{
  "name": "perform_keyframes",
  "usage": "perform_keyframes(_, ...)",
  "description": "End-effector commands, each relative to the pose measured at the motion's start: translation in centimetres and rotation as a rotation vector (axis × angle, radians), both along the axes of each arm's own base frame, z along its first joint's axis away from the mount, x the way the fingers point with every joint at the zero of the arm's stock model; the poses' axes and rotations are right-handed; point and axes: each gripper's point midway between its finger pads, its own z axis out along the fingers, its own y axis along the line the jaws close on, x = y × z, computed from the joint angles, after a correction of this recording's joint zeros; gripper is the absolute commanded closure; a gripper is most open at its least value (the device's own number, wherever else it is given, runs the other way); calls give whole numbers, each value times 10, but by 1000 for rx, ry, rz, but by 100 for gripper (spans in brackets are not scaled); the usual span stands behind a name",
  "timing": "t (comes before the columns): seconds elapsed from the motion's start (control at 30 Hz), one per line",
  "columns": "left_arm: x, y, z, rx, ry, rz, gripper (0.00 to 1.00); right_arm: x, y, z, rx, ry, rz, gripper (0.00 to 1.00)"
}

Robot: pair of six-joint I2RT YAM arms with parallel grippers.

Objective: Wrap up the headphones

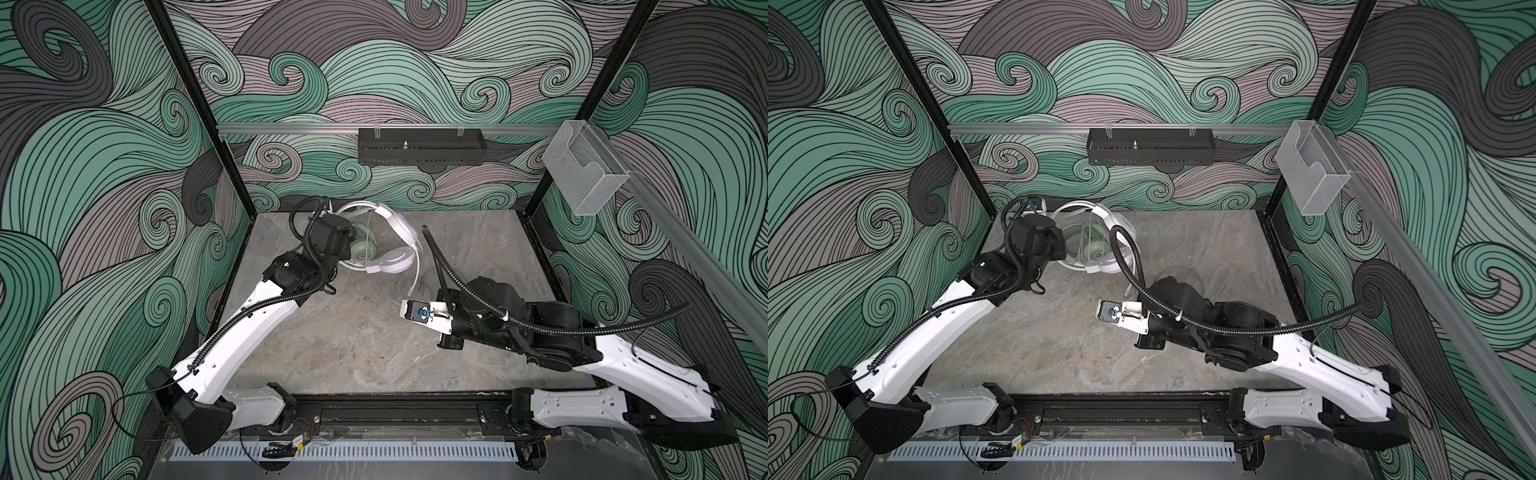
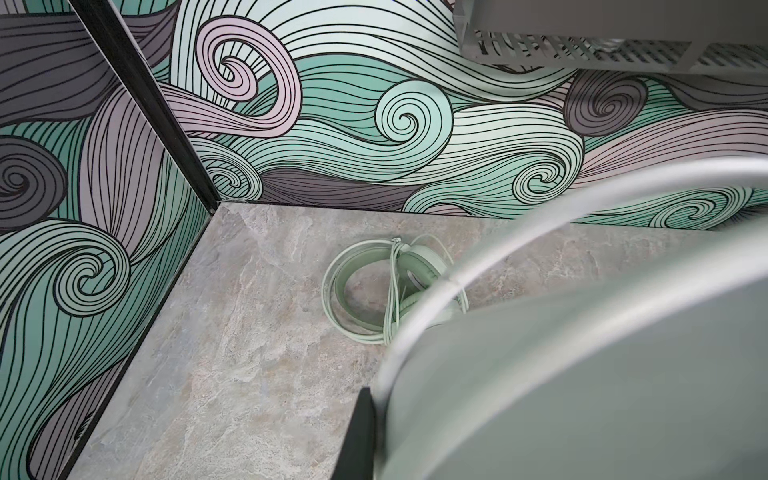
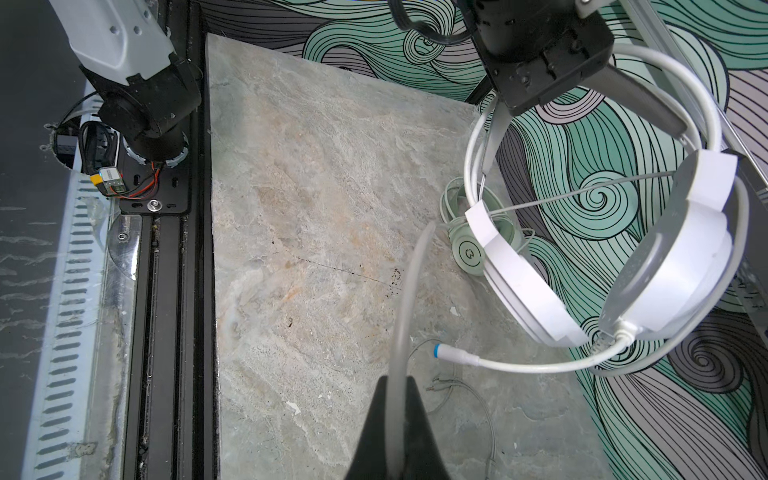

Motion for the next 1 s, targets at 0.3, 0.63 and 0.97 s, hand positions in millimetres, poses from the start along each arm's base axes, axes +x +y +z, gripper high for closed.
perform_keyframes(0.3,1,-45,1,-95,-26,-96,100,-3,22,33,54,-38,48,100)
perform_keyframes(0.63,-25,-40,6,119,-48,-198,100,5,-2,31,54,-30,-42,100)
perform_keyframes(0.97,-56,-86,-17,285,1,-491,100,13,-6,29,-58,-117,-25,100)
